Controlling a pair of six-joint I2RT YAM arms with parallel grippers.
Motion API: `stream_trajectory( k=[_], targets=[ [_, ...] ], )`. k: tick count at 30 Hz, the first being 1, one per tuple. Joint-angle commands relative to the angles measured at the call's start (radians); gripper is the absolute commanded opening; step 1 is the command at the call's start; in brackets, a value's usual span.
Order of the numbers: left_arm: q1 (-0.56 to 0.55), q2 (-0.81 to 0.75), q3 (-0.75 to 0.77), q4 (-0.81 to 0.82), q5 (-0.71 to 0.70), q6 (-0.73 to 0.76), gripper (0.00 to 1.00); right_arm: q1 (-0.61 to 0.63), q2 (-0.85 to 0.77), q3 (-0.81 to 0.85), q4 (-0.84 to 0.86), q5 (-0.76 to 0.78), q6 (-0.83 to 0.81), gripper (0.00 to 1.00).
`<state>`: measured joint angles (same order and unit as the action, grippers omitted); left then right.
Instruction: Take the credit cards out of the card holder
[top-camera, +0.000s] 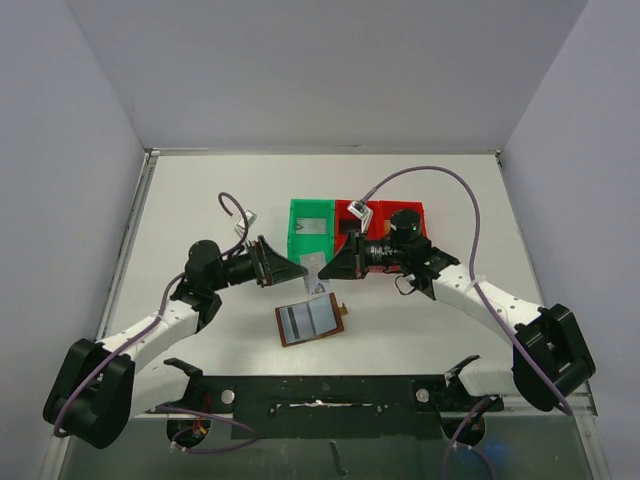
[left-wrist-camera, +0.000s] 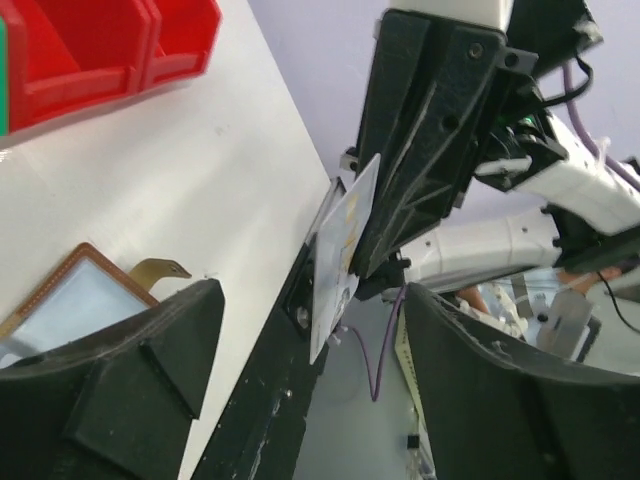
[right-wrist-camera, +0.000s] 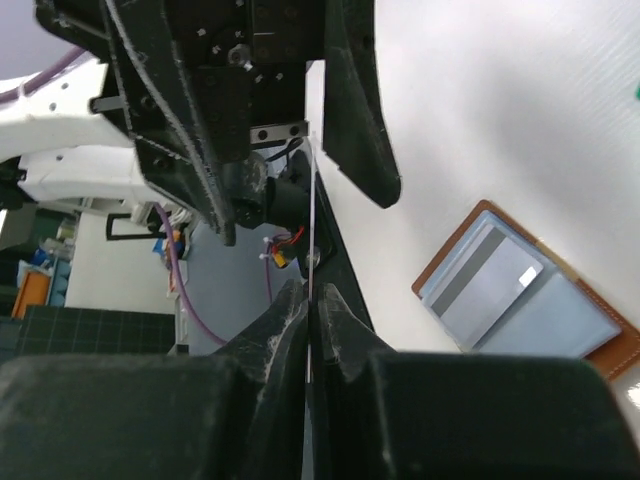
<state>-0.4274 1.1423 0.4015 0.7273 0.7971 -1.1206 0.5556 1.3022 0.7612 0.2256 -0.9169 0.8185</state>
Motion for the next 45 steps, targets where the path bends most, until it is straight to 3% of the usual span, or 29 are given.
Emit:
stream_trajectory(
  k=[1, 7, 11, 15, 19, 23, 31, 45],
  targets=[
    [0.028, -0.090, 0.127, -0.357, -0.086, 0.219, 0.75, -0.006, 0.011, 0.124, -0.166, 0.149, -0.147, 0.00],
    [0.126, -0.225, 0.235, -0.876, -0.451, 0.453, 0.75, 0.005, 0.066, 0.233, -0.288, 0.521, -0.321, 0.00],
    [0.152, -0.291, 0.278, -1.025, -0.643, 0.558, 0.75, 0.058, 0.105, 0.275, -0.280, 0.820, -0.541, 0.00],
    [0.154, -0.342, 0.306, -1.042, -0.771, 0.645, 0.76, 0.140, 0.155, 0.278, -0.170, 1.056, -0.852, 0.00],
    [0.156, -0.336, 0.304, -1.039, -0.853, 0.722, 0.76, 0.144, 0.258, 0.358, -0.153, 1.017, -1.006, 0.00],
    [0.168, -0.311, 0.290, -1.031, -0.907, 0.769, 0.76, 0.145, 0.377, 0.495, -0.259, 0.983, -1.123, 0.00],
    [0.315, -0.274, 0.282, -0.984, -0.782, 0.741, 0.78, 0.145, 0.507, 0.607, -0.354, 0.949, -1.318, 0.00],
    [0.325, -0.332, 0.275, -1.018, -0.902, 0.743, 0.78, 0.148, 0.729, 0.836, -0.489, 1.026, -1.422, 0.02]
  ],
)
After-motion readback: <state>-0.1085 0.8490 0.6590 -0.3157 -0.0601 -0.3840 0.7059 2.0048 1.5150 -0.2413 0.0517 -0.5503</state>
